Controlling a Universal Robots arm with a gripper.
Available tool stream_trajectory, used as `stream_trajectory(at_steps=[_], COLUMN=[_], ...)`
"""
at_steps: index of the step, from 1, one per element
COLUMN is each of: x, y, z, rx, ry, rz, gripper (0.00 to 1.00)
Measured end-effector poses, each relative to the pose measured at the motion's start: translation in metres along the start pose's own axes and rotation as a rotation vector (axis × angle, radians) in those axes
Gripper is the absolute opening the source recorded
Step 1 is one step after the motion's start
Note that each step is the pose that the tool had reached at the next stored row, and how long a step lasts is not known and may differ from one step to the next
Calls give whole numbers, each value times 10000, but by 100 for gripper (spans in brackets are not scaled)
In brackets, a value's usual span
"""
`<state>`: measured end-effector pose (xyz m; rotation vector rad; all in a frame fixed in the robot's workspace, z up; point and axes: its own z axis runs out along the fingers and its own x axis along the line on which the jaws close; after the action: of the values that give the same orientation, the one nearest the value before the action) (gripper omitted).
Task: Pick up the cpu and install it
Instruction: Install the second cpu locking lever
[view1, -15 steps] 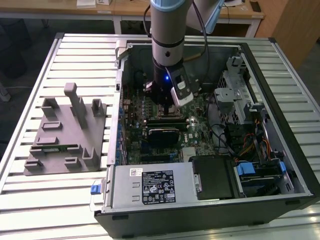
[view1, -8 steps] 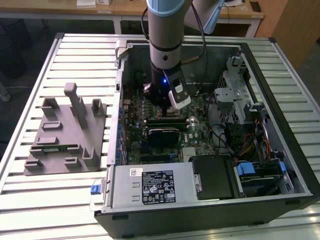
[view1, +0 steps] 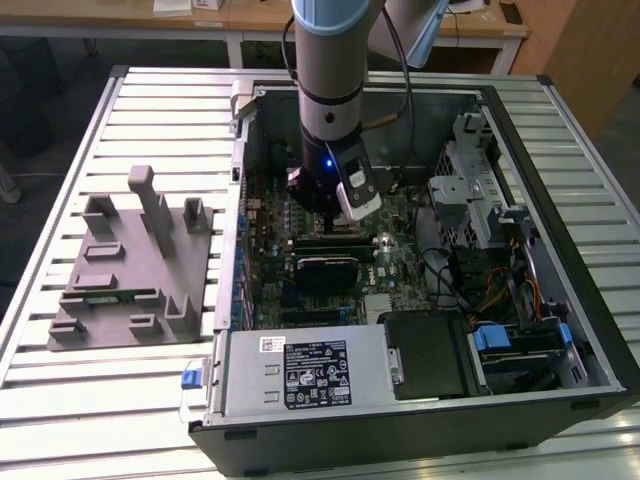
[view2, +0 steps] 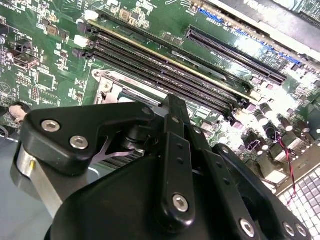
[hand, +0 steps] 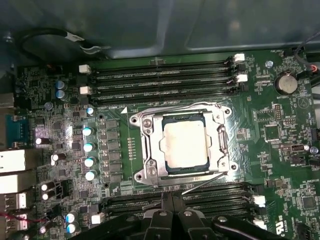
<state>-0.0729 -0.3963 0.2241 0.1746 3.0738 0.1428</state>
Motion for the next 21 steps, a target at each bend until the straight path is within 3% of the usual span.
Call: stream_trajectory(at_steps=[7,15,21], x=[-13,1,100], y=[-106,-129,-152], z=[-3,44,67], rx=[-365,-587,-810], ry=[41,66,67], rz=[23,38,50], gripper=[11,11,11])
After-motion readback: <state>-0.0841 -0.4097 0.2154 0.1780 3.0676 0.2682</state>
